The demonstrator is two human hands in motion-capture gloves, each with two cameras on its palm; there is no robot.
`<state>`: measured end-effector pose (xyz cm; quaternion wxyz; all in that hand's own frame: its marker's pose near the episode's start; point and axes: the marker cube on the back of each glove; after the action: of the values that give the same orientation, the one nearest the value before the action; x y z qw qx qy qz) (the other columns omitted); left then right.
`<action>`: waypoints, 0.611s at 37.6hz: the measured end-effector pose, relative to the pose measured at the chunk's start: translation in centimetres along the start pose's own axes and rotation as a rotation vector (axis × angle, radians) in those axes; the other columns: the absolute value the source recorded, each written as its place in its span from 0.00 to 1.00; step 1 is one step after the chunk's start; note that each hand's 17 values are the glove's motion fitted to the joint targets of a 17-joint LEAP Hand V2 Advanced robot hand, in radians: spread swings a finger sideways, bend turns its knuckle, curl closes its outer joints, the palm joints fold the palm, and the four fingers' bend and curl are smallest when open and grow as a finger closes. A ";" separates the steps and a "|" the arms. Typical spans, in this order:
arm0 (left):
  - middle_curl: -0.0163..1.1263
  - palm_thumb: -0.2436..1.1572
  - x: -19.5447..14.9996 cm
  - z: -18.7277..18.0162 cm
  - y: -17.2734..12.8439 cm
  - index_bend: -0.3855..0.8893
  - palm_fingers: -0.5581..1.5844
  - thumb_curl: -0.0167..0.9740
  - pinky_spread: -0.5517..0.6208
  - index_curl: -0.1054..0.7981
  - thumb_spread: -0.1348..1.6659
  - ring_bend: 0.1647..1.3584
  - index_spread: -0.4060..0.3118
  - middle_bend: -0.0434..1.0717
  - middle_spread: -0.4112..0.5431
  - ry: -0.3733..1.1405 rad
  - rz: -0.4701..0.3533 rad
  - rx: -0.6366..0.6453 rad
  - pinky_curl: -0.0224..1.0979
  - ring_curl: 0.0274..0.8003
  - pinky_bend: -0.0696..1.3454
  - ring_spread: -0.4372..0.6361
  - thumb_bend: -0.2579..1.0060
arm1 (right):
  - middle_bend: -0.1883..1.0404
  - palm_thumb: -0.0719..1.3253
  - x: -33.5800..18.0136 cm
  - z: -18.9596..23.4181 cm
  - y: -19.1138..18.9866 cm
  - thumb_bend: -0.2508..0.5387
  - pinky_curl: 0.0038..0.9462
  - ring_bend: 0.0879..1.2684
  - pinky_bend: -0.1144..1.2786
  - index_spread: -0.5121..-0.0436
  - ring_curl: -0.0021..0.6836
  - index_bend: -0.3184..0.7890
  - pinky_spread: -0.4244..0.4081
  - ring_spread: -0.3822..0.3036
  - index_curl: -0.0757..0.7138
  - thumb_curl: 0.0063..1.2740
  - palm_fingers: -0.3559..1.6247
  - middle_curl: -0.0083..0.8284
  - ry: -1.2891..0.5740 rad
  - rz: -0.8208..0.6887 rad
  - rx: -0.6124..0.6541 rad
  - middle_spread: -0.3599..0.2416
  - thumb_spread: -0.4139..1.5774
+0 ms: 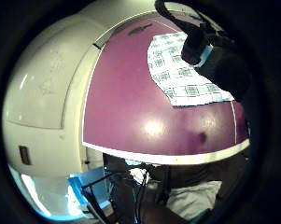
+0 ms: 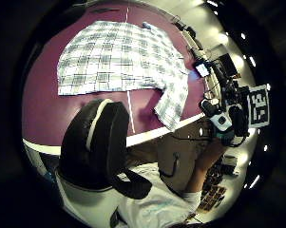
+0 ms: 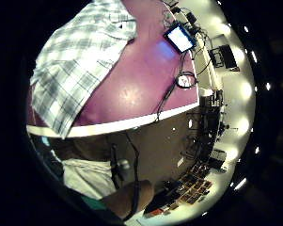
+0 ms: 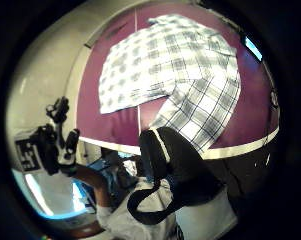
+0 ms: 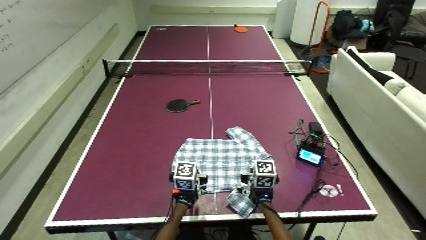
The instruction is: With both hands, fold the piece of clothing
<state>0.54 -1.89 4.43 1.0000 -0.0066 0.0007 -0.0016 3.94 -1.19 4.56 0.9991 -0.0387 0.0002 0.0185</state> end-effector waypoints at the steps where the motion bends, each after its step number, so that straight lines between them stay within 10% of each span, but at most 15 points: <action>1: 0.25 0.31 -0.1 0.8 -0.5 0.39 0.49 0.18 0.64 0.36 0.75 0.39 0.42 0.19 0.45 -0.003 -0.003 -0.001 0.31 0.36 0.38 0.47 0.22 | 0.31 0.31 0.1 0.8 -0.4 0.39 0.29 0.13 0.33 0.29 0.27 0.41 0.82 0.76 0.42 0.14 0.27 0.32 -0.004 0.000 -0.010 0.54 0.79; 12: 0.27 0.37 0.0 3.9 0.6 0.36 0.44 0.23 0.64 0.34 0.74 0.42 0.49 0.20 0.45 0.022 -0.004 -0.182 0.34 0.38 0.43 0.48 0.21 | 0.30 0.37 -0.5 2.1 4.1 0.34 0.37 0.17 0.49 0.36 0.32 0.37 0.74 0.77 0.37 0.18 0.25 0.34 -0.061 0.025 -0.279 0.59 0.76; 23: 0.29 0.37 0.2 4.7 0.5 0.39 0.45 0.24 0.61 0.34 0.76 0.44 0.50 0.21 0.44 -0.081 0.038 -0.024 0.35 0.39 0.44 0.46 0.19 | 0.31 0.38 -0.3 2.9 3.0 0.28 0.35 0.18 0.44 0.35 0.34 0.49 0.68 0.62 0.44 0.19 0.32 0.36 -0.084 -0.024 -0.165 0.51 0.72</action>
<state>0.75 -1.35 9.15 0.9989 -0.0186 -0.0395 0.0174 3.49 2.05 7.26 0.9918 -0.1202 -0.0437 0.0081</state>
